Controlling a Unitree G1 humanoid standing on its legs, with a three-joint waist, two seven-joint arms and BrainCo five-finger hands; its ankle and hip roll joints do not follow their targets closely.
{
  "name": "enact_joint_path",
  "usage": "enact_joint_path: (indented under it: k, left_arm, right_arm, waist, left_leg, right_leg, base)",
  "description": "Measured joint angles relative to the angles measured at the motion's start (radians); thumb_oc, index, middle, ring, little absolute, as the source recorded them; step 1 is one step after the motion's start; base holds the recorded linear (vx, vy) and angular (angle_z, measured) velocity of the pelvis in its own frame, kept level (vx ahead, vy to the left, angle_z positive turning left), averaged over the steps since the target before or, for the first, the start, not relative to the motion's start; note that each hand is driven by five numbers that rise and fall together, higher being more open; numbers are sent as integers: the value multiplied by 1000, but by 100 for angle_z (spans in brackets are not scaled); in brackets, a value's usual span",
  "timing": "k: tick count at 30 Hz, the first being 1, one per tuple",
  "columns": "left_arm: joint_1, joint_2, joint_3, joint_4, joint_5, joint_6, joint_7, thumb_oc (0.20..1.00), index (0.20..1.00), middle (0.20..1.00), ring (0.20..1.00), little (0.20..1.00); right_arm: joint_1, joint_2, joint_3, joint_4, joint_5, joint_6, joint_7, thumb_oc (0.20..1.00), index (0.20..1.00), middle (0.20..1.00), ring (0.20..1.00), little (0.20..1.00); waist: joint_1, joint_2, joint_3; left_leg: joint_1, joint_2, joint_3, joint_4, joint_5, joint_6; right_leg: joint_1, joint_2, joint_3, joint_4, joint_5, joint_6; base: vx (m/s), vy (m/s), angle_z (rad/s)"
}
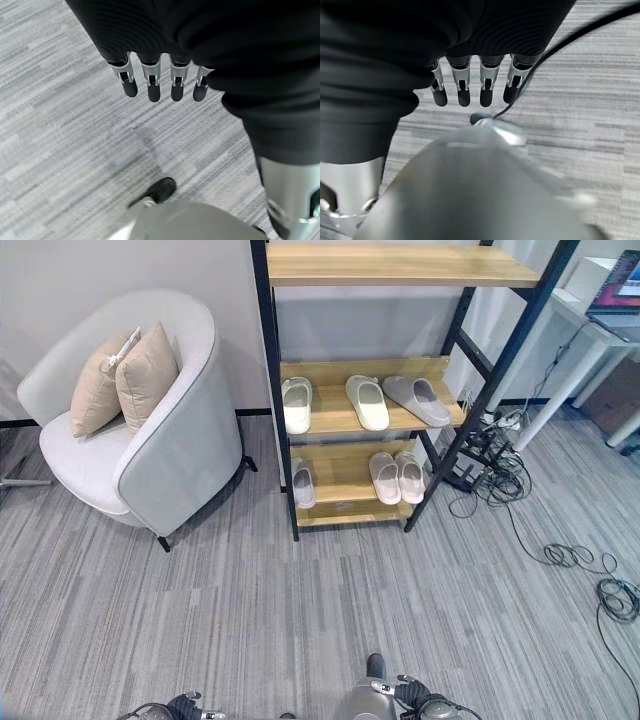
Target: Arrange the slippers neatly on the shoe rack.
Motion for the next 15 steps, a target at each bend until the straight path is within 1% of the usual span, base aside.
enact_joint_path:
  k: [1,2,3,4,5,6,7,8,9,10,11,12,13,14,15]
  left_arm:
    - [12,-19,0,7,7,-2,0,1000,1000,1000,1000,1000]
    - [18,-15,-4,20,9,-2,1,1000,1000,1000,1000,1000]
    - [17,-15,-3,26,10,-1,0,1000,1000,1000,1000,1000]
    - [16,-24,3,23,10,-5,-5,1000,1000,1000,1000,1000]
    - [15,-27,9,20,8,-7,-5,1000,1000,1000,1000,1000]
    - [3,-27,14,10,6,-8,-3,1000,1000,1000,1000,1000]
    - [-7,-26,15,9,6,-8,1,1000,1000,1000,1000,1000]
    - [-25,-26,14,9,6,-8,1,1000,1000,1000,1000,1000]
    - [-53,-36,12,2,6,-9,1,1000,1000,1000,1000,1000]
    - [-67,-42,11,-19,5,-8,3,1000,1000,1000,1000,1000]
    - [-64,-30,13,-67,4,-19,8,1000,1000,1000,1000,1000]
    - [-64,-18,13,-93,1,-24,14,1000,1000,1000,1000,1000]
    - [-60,-20,12,-97,-4,-24,20,1000,1000,1000,1000,1000]
    - [-61,-24,10,-105,-4,-29,22,1000,1000,1000,1000,1000]
    - [-60,-30,10,-97,-4,-30,23,1000,1000,1000,1000,1000]
  right_arm:
    - [14,1,-28,16,-2,0,5,1000,1000,1000,1000,1000]
    - [24,6,-21,34,-8,1,6,1000,1000,1000,1000,1000]
    - [33,11,-16,60,-16,2,7,1000,1000,1000,1000,1000]
    - [30,-2,-2,81,-24,8,10,1000,1000,1000,1000,1000]
    - [26,-14,1,84,-36,14,15,1000,1000,1000,1000,1000]
    - [34,-35,1,79,-45,23,20,1000,1000,1000,1000,1000]
    - [30,-51,1,75,-47,24,23,1000,1000,1000,1000,1000]
    - [13,-66,4,65,-47,25,23,1000,1000,1000,1000,1000]
    - [8,-98,13,46,-46,24,23,1000,1000,1000,1000,1000]
    - [11,-114,27,30,-46,24,19,1000,1000,1000,1000,1000]
    - [-11,-124,29,22,-46,23,8,1000,1000,1000,1000,1000]
    - [-30,-122,48,17,-45,23,3,1000,1000,1000,1000,1000]
    - [-34,-124,54,13,-45,19,0,1000,1000,1000,1000,1000]
    - [-49,-124,50,13,-44,15,-6,1000,1000,1000,1000,1000]
    - [-63,-122,48,14,-42,12,-11,1000,1000,1000,1000,1000]
  waist:
    - [-2,7,-21]
    - [-9,4,-36]
    - [-19,9,-43]
    - [-4,40,-42]
    - [0,48,-46]
    - [-1,49,-48]
    - [4,47,-46]
    - [6,32,-37]
    - [-2,12,-25]
    - [-4,10,-21]
    - [3,-12,-8]
    - [1,-17,-5]
    - [0,-29,1]
    - [2,-22,2]
    - [4,-15,6]
  left_leg:
    - [9,32,1,1,-19,-29]
    - [21,66,-5,9,-35,-55]
    - [31,103,-26,26,-51,-80]
    - [27,157,-23,58,-40,-113]
    - [16,183,-25,86,-12,-145]
    - [-7,203,-33,136,28,-160]
    - [-47,214,-50,209,54,-175]
    - [-102,221,-60,319,94,-190]
    - [-195,223,-65,460,158,-199]
    - [-257,246,-32,552,193,-177]
    - [-298,268,29,617,152,-171]
    - [-295,260,49,550,125,-166]
    - [-294,256,76,456,115,-158]
    - [-290,243,86,291,120,-160]
    - [-289,240,86,174,141,-170]
  right_leg:
    - [6,6,0,-58,23,0]
    - [45,24,15,-110,44,4]
    - [81,49,32,-116,42,14]
    - [120,100,24,-137,40,-14]
    - [142,125,5,-156,38,-36]
    - [168,148,-16,-184,36,-72]
    - [184,165,-29,-192,28,-106]
    - [198,178,-44,-192,16,-146]
    - [213,184,-77,-186,-7,-191]
    - [217,194,-99,-179,-19,-209]
    - [239,208,-107,-185,-27,-224]
    - [264,217,-110,-199,-39,-236]
    - [283,229,-113,-224,-40,-233]
    - [293,245,-114,-243,-38,-228]
    - [306,258,-119,-259,-37,-226]
  base:
    - [232,-461,40]
    - [240,-562,50]
    - [167,-492,42]
    - [117,-457,37]
    - [67,-388,19]
    - [30,-367,25]
    - [-1,-371,23]
    - [-7,-462,39]
    - [25,-453,56]
    - [78,-389,61]
    - [105,-203,39]
    - [107,-111,23]
    - [94,-43,10]
    - [100,-18,4]
    - [127,-17,2]
